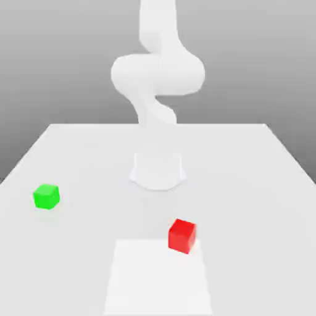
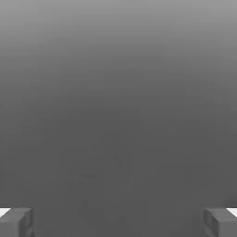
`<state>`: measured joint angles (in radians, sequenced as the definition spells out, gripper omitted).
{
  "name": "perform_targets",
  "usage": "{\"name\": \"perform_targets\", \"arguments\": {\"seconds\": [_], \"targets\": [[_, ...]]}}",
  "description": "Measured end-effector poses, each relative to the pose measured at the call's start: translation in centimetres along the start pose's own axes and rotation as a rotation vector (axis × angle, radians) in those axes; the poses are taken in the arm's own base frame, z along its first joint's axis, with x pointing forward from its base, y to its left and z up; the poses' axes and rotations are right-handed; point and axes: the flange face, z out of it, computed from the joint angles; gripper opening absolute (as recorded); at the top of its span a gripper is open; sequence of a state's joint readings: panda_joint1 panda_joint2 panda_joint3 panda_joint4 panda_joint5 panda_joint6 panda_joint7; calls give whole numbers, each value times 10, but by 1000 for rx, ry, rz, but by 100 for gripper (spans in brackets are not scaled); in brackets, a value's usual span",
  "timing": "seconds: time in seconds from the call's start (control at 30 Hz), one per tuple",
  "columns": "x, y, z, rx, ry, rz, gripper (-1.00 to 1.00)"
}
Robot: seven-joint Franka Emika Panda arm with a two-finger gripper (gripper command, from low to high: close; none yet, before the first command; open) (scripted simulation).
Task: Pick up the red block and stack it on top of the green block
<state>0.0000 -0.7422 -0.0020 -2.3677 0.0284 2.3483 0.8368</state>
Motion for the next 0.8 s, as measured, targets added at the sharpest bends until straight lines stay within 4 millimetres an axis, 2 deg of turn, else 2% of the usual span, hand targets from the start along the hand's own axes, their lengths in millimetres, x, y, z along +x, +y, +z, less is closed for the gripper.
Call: {"name": "perform_targets", "arguments": {"seconds": [0.1, 0.2, 0.3, 0.4, 0.57, 0.6, 0.67, 0.8], "targets": [[-22, 20, 73, -73, -88, 78, 0], [-54, 45, 138, -157, -163, 146, 0], [-96, 77, 193, -254, -227, 206, 0], [-145, 117, 239, -366, -278, 262, 0], [-239, 203, 299, -583, -336, 346, 0], [-252, 216, 308, -610, -342, 356, 0], [-263, 228, 319, -628, -347, 364, 0], [-274, 241, 336, -633, -349, 369, 0]]}}
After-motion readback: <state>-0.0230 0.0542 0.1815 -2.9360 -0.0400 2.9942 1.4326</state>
